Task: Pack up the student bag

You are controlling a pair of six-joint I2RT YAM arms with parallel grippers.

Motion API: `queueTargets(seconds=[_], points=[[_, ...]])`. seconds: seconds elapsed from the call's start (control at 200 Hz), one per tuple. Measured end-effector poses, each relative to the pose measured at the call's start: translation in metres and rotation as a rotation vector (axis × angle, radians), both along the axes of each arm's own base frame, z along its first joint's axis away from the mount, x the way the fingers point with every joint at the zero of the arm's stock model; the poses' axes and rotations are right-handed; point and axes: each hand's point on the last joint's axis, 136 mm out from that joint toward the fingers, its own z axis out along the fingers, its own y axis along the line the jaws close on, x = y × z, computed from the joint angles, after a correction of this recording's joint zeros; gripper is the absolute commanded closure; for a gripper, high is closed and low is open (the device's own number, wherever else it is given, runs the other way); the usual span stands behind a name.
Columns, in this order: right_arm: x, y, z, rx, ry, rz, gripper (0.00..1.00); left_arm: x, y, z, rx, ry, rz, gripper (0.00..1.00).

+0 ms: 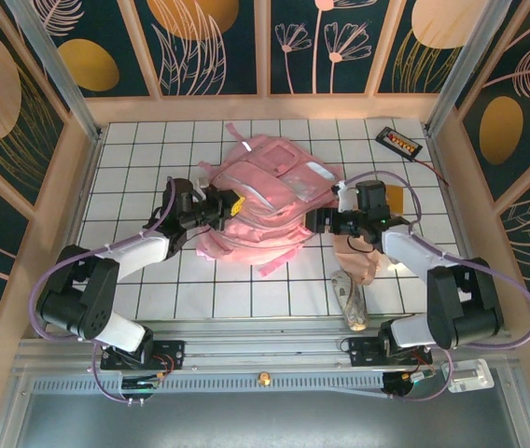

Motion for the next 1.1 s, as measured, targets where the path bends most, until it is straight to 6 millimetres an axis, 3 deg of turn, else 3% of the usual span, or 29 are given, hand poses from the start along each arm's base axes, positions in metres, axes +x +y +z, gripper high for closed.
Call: queueTargets(seconds=[0.22, 0.716, 0.861, 1.101], points=[[0.015, 0.007, -0.002, 0.0, -0.095, 0.094, 0.19, -0.001, 0.002, 0.006, -0.023, -0.001, -0.013, 1.0], [0.016, 0.023, -0.022, 0.031, -0.117, 0.244, 0.24, 0.002, 0.001, 0.021, -0.084, 0.003, -0.011, 1.0], [0.017, 0.026, -0.015, 0.058, -0.142, 0.257, 0.35, 0.002, 0.001, 0.022, -0.09, 0.002, -0.012, 1.0], [0.021, 0.027, -0.012, 0.067, -0.145, 0.24, 0.63, 0.003, 0.002, 0.025, -0.102, -0.003, -0.009, 1.0]])
